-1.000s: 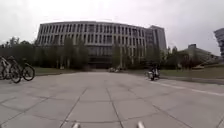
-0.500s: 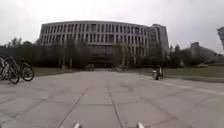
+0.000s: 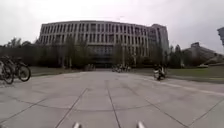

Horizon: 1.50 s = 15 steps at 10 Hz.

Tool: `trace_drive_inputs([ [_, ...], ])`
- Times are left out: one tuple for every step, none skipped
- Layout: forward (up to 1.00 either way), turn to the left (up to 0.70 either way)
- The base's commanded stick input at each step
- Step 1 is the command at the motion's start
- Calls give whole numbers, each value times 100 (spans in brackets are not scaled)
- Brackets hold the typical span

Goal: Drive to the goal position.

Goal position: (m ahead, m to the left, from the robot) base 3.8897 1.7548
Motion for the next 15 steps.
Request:
trace_drive_inputs([
  [50,0],
  [50,0],
  [50,0],
  [50,0],
  [50,0],
  [50,0],
  [50,0],
  [50,0],
  [50,5],
  [50,10],
  [50,13],
  [50,11],
  [50,6],
  [50,3],
  [50,0],
])
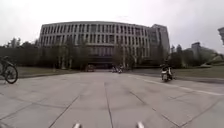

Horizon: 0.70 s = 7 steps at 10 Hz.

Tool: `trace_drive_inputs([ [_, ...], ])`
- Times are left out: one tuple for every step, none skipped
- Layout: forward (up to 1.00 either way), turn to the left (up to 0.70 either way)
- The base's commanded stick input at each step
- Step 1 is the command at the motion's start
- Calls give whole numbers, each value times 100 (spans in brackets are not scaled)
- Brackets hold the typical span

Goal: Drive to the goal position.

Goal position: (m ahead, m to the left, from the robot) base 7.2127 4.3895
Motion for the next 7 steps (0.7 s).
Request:
trace_drive_inputs([
  [50,0],
  [50,0],
  [50,0],
  [50,0],
  [50,0],
  [50,0],
  [50,0],
])
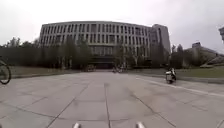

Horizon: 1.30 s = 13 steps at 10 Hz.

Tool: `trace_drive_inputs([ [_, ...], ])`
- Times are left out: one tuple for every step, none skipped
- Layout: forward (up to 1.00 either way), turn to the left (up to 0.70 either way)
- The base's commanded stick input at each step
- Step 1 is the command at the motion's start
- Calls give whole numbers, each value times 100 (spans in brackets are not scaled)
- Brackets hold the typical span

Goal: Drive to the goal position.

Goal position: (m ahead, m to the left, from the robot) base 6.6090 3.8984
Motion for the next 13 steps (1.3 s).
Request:
trace_drive_inputs([
  [50,0],
  [50,0],
  [50,0],
  [50,1],
  [50,3],
  [50,5],
  [50,21],
  [50,25],
  [50,25],
  [50,25],
  [50,25],
  [50,25],
  [50,24],
])
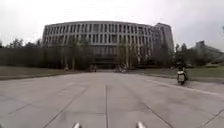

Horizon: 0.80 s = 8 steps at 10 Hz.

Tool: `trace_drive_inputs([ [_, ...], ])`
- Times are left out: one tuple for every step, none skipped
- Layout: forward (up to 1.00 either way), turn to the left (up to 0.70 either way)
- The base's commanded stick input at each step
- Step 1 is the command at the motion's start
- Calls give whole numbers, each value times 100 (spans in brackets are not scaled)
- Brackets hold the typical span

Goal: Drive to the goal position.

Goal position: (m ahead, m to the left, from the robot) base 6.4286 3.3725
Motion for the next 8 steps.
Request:
trace_drive_inputs([
  [50,22],
  [50,16],
  [50,9],
  [50,3],
  [50,1],
  [50,0],
  [50,0],
  [50,0],
])
